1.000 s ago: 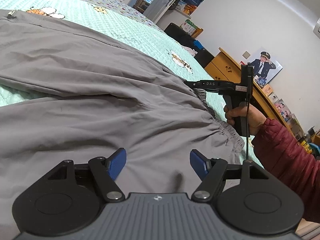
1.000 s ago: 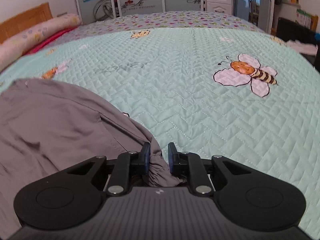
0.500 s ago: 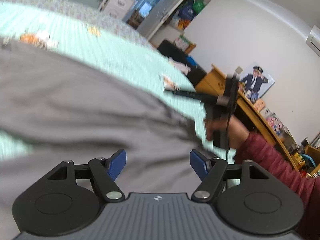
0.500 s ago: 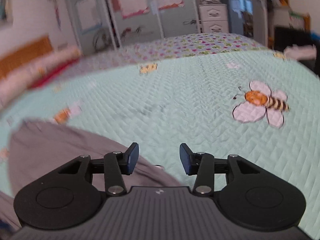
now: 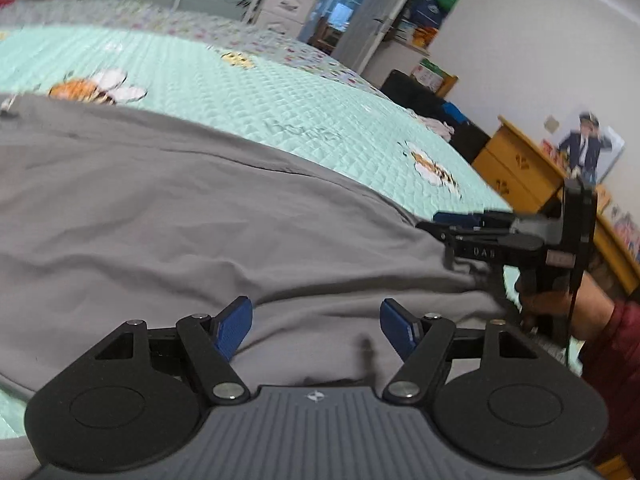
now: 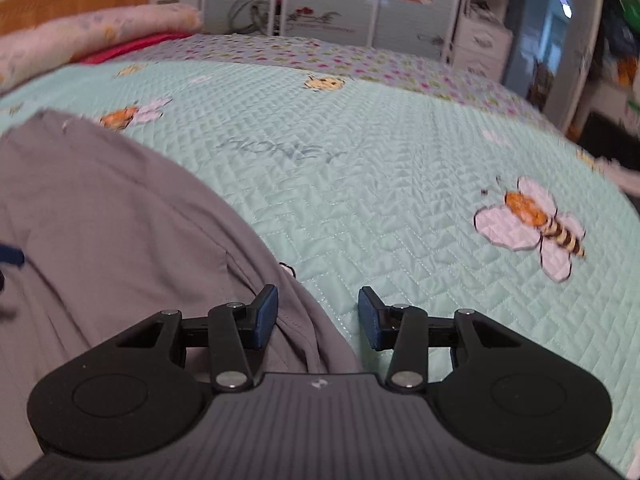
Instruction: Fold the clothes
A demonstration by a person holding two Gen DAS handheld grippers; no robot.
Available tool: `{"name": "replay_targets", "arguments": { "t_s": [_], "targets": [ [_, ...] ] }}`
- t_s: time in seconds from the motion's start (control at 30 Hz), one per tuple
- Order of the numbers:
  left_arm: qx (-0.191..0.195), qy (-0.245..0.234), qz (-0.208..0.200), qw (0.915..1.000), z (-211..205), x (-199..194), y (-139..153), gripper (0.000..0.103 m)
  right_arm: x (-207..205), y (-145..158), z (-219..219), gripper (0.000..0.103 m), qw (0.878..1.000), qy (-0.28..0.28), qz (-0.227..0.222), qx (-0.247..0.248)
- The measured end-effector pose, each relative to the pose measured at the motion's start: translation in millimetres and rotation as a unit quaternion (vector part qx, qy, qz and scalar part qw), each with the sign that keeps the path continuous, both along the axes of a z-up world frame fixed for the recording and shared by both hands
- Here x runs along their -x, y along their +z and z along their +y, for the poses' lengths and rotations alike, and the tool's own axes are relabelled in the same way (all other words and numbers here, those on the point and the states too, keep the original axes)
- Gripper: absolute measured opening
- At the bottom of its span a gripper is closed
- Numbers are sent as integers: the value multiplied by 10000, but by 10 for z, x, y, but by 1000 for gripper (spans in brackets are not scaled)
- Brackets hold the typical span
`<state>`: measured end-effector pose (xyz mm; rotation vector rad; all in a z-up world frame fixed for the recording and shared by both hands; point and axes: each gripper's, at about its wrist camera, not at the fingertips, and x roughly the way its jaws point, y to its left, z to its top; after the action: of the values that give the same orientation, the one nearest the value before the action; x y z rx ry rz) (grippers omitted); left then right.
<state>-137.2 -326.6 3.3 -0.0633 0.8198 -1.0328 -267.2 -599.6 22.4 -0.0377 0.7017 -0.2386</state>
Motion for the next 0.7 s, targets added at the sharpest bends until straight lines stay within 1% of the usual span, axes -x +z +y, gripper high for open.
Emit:
{"name": "replay_targets", "arguments": {
  "t_s": [0.03, 0.13, 0.2, 0.33, 0.4, 0.43, 0.47, 0.5, 0.57, 0.63, 0.67, 0.7],
  "targets": [
    [-16, -14, -45, 10000, -6, 12, -4, 74, -1, -8, 20, 45, 10000, 36, 4, 65],
    [35, 9, 3, 10000, 3, -4, -25, 76, -23, -13, 72, 45, 9996, 150, 48, 220],
    [84, 25, 53, 9999, 5, -3, -54, 76, -9, 33, 38, 45, 9999, 162, 2, 37],
    [128, -5, 27, 9999, 25, 2, -73, 76, 130, 169, -158, 45, 9977, -140, -415, -519],
    [119, -8, -5, 9999, 14, 13, -67, 76, 162, 183, -241, 43, 9967, -253, -433, -636],
    [118, -12, -16, 9999, 14, 15, -67, 76, 154, 162, -256, 32, 9971, -238, -335, -633],
    [121, -17, -22, 9999, 14, 17, -72, 76, 146, 141, -271, 27, 9975, -223, -236, -630],
    [122, -19, -24, 9999, 13, 18, -72, 76, 135, 118, -266, 23, 9979, -186, -157, -604],
    [114, -19, -27, 9999, 9, 18, -69, 76, 107, 70, -223, 18, 9986, -77, -29, -515],
    [84, -17, -34, 10000, 3, 19, -60, 76, 80, 25, -185, 3, 9988, 15, 78, -481],
    [67, -18, -37, 10000, 0, 21, -56, 76, 73, 13, -170, 1, 9986, 45, 79, -516],
    [49, -20, -39, 10000, -3, 22, -52, 76, 70, 6, -153, 0, 9985, 80, 63, -535]
  ]
}}
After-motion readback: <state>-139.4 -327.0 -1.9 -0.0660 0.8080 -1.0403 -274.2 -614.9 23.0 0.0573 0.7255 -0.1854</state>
